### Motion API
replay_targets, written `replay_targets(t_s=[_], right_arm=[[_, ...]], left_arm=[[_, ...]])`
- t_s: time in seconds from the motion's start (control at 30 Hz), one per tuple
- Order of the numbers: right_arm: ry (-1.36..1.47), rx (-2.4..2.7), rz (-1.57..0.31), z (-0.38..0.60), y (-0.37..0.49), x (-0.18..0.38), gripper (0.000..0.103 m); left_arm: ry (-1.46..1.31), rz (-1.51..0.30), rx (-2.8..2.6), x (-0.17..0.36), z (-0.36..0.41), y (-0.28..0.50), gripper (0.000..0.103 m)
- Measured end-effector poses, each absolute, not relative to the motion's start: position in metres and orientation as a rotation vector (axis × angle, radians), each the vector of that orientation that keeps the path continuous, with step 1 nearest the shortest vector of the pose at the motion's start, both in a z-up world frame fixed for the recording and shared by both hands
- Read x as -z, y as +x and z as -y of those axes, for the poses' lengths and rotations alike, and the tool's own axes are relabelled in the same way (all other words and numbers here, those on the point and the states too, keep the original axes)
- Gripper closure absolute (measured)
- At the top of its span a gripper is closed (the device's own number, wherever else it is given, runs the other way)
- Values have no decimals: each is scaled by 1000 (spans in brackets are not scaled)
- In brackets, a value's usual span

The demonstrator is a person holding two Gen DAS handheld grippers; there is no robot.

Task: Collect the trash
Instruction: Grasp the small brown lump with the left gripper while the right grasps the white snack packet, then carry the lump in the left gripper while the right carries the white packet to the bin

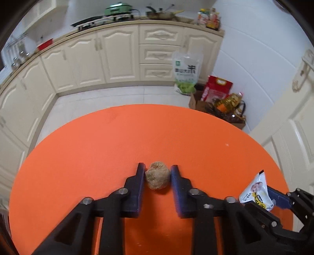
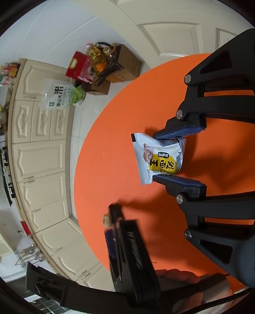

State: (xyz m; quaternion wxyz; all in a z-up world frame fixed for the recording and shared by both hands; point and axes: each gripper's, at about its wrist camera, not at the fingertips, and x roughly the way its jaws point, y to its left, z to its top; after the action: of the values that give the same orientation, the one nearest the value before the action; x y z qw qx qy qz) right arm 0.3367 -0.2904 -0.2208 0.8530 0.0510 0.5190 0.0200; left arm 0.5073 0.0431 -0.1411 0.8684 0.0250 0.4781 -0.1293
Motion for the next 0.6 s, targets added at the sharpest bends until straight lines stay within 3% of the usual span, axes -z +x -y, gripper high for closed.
replay_targets(t_s=[0.33,0.53,0.6], right_arm=[[216,89,-1023,367,260,197,69],[287,228,-986,447,155,193,69],[267,295,-991,466,127,200,69]], left_arm=[[134,-961,477,113,-3,409,83],[228,-951,684,82,71,273,82],[238,-987,710,94,96,242,82]])
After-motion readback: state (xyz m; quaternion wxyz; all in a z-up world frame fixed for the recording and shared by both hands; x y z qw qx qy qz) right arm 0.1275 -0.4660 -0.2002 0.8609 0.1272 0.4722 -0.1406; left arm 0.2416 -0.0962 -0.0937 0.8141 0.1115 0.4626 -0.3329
